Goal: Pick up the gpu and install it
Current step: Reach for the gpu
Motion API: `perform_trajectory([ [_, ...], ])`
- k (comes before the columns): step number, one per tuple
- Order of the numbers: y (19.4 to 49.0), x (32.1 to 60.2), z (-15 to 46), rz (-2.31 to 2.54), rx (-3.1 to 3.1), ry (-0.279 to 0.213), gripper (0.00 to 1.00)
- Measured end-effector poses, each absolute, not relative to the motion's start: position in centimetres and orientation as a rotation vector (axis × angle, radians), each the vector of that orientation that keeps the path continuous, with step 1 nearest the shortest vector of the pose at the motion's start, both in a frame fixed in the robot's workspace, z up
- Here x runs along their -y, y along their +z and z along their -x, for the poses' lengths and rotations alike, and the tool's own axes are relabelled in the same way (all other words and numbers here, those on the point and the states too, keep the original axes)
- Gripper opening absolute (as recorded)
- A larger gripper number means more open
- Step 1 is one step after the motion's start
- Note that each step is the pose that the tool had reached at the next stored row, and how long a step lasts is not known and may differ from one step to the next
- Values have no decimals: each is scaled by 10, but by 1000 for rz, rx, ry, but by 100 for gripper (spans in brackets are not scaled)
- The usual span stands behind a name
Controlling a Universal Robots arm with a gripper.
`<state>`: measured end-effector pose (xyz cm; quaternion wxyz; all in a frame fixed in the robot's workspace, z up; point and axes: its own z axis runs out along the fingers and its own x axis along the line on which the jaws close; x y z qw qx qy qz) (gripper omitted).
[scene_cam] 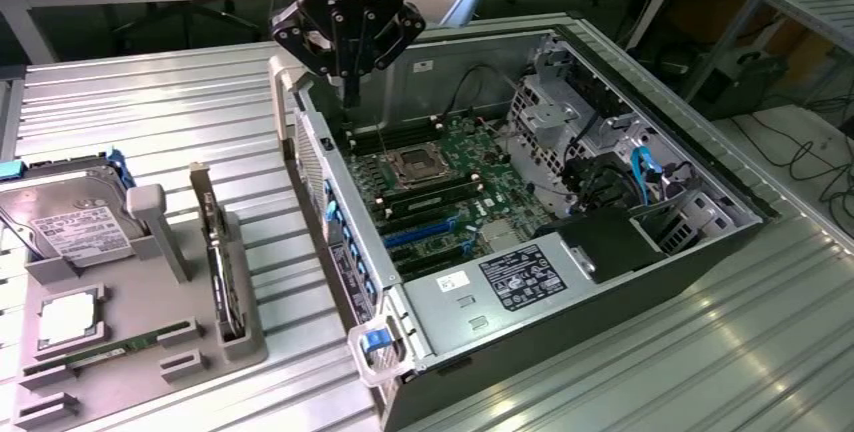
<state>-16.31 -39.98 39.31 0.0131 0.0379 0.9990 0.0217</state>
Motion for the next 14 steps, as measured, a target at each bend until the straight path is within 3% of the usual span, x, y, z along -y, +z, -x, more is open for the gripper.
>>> perform_trajectory([
  [14,393,400,172,-118,-3113,68,11],
])
